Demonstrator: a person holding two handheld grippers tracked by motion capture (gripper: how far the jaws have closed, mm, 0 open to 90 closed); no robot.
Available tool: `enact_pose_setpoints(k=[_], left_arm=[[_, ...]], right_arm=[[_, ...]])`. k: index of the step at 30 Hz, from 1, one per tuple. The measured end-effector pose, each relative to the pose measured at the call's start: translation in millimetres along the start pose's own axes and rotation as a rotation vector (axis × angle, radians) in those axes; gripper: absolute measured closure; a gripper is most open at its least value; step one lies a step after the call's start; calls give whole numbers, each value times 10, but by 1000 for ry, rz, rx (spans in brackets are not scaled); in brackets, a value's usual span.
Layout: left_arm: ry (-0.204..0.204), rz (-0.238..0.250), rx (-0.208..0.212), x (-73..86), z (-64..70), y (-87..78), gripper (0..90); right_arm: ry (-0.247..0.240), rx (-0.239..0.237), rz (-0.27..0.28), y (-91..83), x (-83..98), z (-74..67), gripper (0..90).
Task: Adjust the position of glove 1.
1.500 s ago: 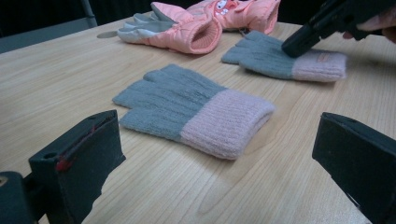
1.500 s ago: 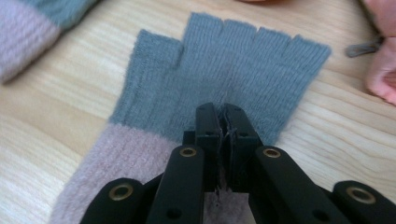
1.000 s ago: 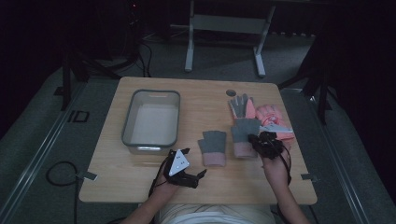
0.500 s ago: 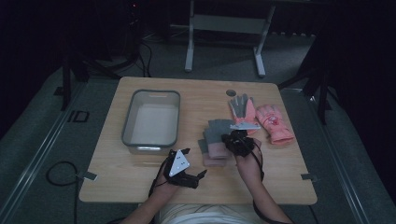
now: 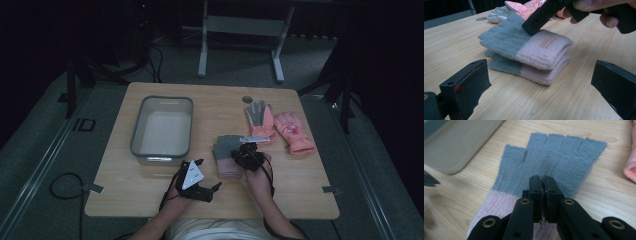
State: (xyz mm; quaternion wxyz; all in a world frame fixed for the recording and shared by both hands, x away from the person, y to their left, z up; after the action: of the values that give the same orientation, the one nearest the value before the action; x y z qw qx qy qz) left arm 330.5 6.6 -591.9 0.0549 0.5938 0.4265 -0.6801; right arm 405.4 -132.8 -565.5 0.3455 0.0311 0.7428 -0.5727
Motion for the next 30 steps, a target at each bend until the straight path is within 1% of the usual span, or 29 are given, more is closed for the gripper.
enact_pose_setpoints(k=[1, 3, 5, 7, 10, 11, 13, 14, 16, 18, 21, 23, 25, 27, 28, 29, 30], left_arm=[[1, -2, 1, 1, -1, 0, 9], [0, -4, 1, 1, -3, 0, 9], [0, -1, 2, 1, -1, 0, 9], [2, -2, 1, 1, 0, 2, 9], [-6, -3, -19, -2, -10, 6, 9], [-14, -3, -32, -5, -16, 10, 9], [-20, 0, -42, -9, -21, 12, 9], [-21, 1, -40, -10, -20, 12, 9], [-20, 5, -21, -12, -12, 12, 10], [-11, -1, -5, -15, 1, 22, 10], [24, -8, 2, -34, 44, 36, 9], [26, -21, 7, -65, 80, 37, 10], [39, -37, 27, -100, 121, 41, 41], [63, -61, 55, -136, 166, 71, 43], [67, -66, 64, -151, 177, 78, 43], [67, -66, 64, -151, 177, 78, 46], [43, -86, 120, -228, 211, 115, 48]], right_arm=[[-1, 8, -1, 20, 8, 8, 860], [7, 2, -18, 69, 35, 3, 860], [-3, 14, -32, 122, 69, 4, 857], [10, 0, -42, 158, 93, 5, 849], [-2, 4, -47, 187, 109, 4, 834], [-7, 4, -51, 195, 115, 7, 831], [-17, -10, -56, 213, 123, 7, 832], [-25, -20, -55, 215, 126, -1, 832], [-42, -43, -58, 217, 135, -18, 828], [-45, -46, -57, 211, 137, -15, 807], [-46, -54, -35, 129, 100, 6, 752], [-56, -53, -11, 30, 57, 45, 730], [-69, -44, 15, -80, 5, 111, 715], [-81, -45, 36, -171, -49, 179, 701], [-87, -33, 40, -211, -76, 228, 699], [-90, -28, 44, -233, -91, 258, 699], [-88, -38, 49, -275, -121, 324, 693]])
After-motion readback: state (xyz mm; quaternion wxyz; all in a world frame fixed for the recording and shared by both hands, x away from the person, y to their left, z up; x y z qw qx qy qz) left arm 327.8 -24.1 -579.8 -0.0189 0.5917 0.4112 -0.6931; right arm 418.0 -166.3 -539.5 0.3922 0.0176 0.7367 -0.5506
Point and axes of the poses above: each handheld gripper's, and its own axes: y roughly forward along the jaws, x roughly out of its underside, z roughly to its right, the point moved 7 cm from there along y, roughly forward along the jaws, and after that the axes turned 12 degrees about -z, right-handed, at the moved point
